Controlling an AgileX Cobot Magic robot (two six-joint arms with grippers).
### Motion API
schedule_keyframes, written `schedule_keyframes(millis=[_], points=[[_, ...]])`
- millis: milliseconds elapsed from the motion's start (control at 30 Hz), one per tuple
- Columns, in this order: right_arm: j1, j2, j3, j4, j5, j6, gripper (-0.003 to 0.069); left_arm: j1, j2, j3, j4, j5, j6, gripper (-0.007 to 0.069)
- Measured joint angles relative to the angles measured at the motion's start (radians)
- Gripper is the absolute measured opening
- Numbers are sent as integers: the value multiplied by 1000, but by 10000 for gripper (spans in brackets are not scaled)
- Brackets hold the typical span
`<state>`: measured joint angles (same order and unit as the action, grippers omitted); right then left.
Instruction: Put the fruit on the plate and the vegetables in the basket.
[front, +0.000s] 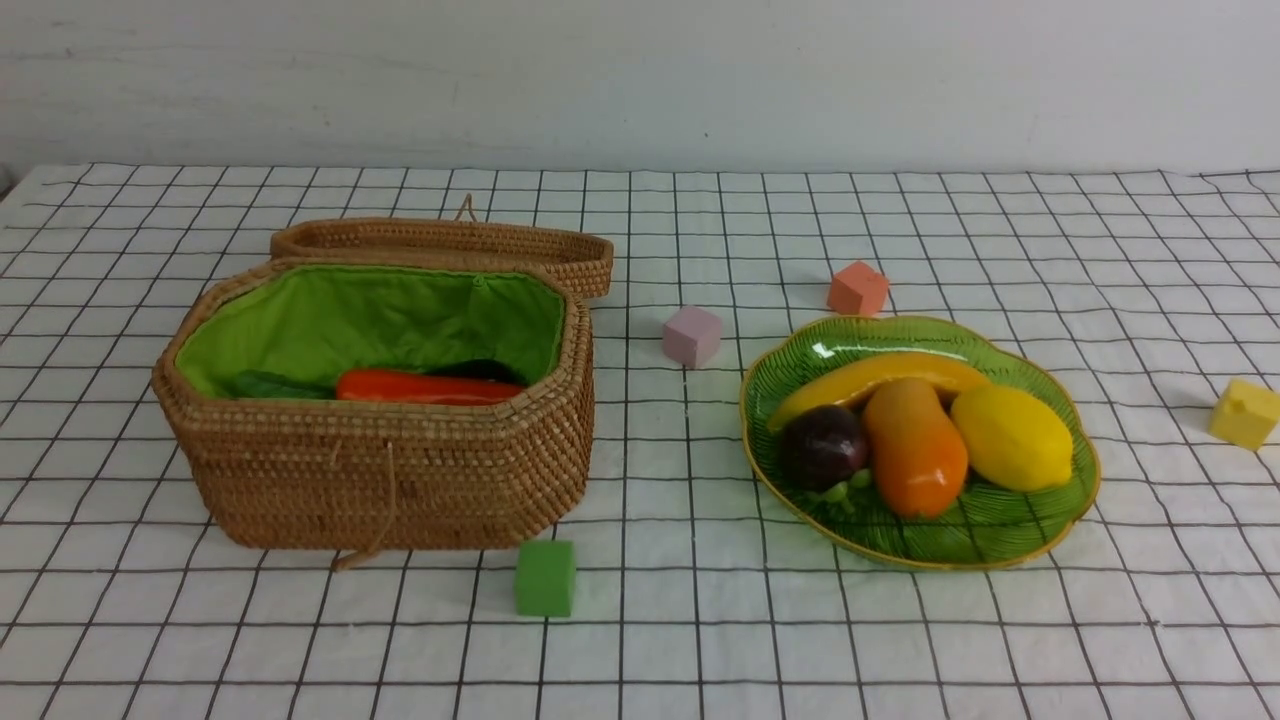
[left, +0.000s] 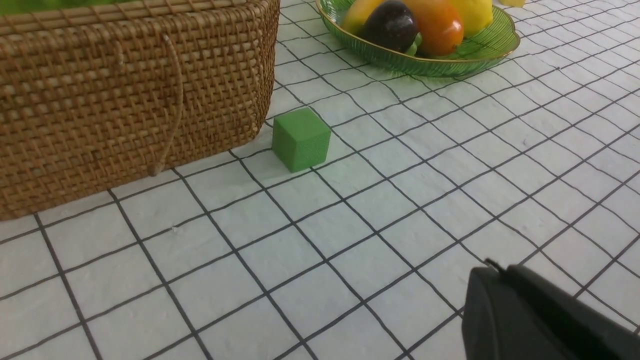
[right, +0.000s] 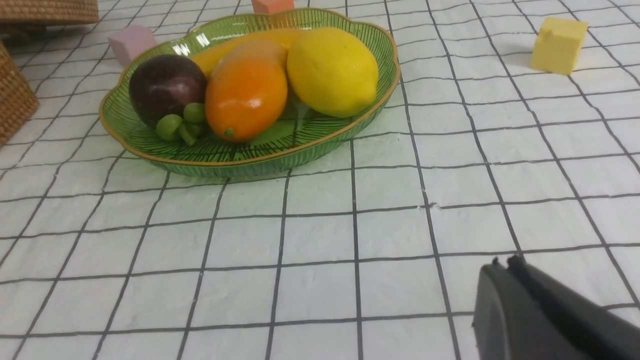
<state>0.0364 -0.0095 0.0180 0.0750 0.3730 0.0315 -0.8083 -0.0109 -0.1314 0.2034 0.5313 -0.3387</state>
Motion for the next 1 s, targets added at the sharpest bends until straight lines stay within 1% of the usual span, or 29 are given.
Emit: schedule_keyframes(millis=[300,433,467,500,533,567,600,633,700,733,767,800,833,867,933,1000], points=[[0,0,0,0,1,0,-6,0,0,2,2,-1,0,0],[0,0,0,0,1,0,-6,47,0,3,11,-60,0,-3],[0,0,0,0,1,0,-6,132,0,4,9,-128,0,-13],[0,0,0,0,1,0,-6,181,0,6,0,-162,2,-13],[0,0,0,0,1,0,-6,207,0,7,-2,-172,4,-13],[0,0,0,0,1,0,-6,260,0,13,-15,-219,12,-13],[0,0,0,0,1,0,-6,354,0,30,-61,-280,47,-13],[0,0,0,0,1,0,-6,416,0,49,-103,-317,78,-13],[0,0,0,0,1,0,-6,511,0,100,-187,-368,133,-13],[0,0,0,0,1,0,-6,539,0,116,-215,-378,147,-13],[0,0,0,0,1,0,-6,592,0,145,-269,-370,168,-13],[0,0,0,0,2,0,-6,603,0,147,-275,-366,170,-13],[0,0,-1,0,2,0,-6,643,0,155,-304,-280,181,-13],[0,0,-1,0,2,0,-6,645,0,154,-303,-280,181,-13],[0,0,-1,0,2,0,-4,659,0,162,-314,-167,183,-13],[0,0,-1,0,2,0,-3,660,0,163,-318,-146,180,-13]])
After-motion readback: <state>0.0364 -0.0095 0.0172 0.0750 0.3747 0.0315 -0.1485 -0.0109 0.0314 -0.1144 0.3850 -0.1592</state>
